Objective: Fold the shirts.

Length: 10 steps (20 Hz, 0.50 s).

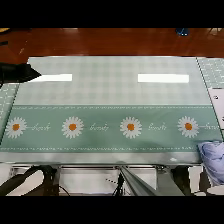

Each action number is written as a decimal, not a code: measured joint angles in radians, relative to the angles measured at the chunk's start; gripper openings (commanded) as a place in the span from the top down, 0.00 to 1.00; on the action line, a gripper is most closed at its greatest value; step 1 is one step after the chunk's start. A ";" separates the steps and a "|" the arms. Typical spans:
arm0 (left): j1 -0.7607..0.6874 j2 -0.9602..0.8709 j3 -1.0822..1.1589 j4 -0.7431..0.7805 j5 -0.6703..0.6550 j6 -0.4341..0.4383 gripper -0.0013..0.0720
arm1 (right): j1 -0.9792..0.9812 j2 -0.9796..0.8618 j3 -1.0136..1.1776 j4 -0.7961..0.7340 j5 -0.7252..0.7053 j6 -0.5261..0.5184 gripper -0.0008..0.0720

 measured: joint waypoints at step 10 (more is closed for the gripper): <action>-0.019 -0.020 0.000 0.003 0.105 0.030 0.44 | 0.052 -0.014 0.074 0.344 -0.214 -0.138 0.41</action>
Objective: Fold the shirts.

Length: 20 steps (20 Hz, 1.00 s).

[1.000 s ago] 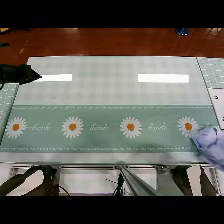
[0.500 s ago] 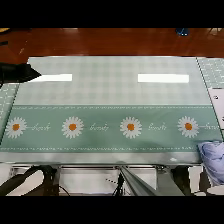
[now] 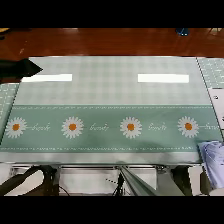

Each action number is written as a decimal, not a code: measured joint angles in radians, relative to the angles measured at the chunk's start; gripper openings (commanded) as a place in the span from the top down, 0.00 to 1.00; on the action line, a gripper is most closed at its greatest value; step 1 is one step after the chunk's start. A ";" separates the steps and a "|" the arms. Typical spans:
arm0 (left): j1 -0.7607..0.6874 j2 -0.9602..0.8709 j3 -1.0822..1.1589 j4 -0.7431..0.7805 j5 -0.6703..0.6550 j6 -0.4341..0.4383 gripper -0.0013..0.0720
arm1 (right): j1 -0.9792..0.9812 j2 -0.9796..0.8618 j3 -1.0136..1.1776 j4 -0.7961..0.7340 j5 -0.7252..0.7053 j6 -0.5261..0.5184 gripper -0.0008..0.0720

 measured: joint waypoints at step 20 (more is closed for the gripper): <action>-0.486 -0.112 0.002 0.621 0.050 -0.391 0.01 | 1.398 -0.420 0.223 0.023 -0.133 0.069 0.16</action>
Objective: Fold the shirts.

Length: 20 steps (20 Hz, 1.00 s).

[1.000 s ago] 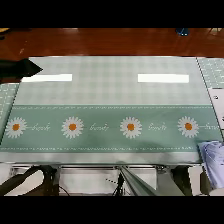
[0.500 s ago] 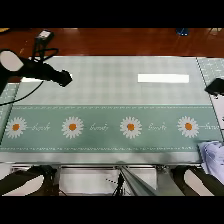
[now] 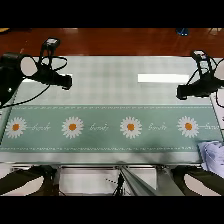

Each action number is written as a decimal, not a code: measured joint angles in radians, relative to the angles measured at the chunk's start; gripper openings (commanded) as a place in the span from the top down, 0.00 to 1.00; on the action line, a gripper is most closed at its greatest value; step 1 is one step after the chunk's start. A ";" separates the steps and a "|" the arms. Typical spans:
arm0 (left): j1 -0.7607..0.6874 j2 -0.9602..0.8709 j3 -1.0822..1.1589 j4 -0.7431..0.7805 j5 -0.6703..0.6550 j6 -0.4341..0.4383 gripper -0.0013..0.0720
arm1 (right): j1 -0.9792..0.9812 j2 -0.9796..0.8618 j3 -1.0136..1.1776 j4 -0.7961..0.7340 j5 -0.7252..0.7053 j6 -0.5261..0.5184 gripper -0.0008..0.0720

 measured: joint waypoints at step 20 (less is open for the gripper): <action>-0.003 -0.002 0.000 0.015 0.015 -0.022 0.01 | 0.013 -0.010 0.000 -0.008 0.001 0.007 0.16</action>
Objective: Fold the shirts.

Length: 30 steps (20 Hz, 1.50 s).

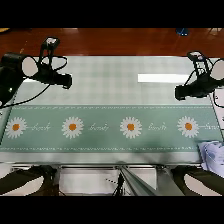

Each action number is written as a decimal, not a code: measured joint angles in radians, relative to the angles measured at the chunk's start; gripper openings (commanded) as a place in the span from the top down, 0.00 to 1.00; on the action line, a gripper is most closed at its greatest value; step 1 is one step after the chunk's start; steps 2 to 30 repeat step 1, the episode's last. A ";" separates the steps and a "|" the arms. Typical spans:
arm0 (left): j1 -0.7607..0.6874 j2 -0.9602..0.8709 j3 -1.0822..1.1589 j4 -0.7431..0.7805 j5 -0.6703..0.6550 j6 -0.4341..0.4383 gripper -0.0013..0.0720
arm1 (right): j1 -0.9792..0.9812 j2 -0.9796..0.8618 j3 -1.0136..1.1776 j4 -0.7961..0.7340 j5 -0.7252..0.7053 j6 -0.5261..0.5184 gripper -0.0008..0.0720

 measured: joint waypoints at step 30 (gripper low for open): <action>0.000 0.000 0.000 0.000 0.000 0.000 0.01 | 0.000 0.000 0.000 0.000 0.000 0.000 0.16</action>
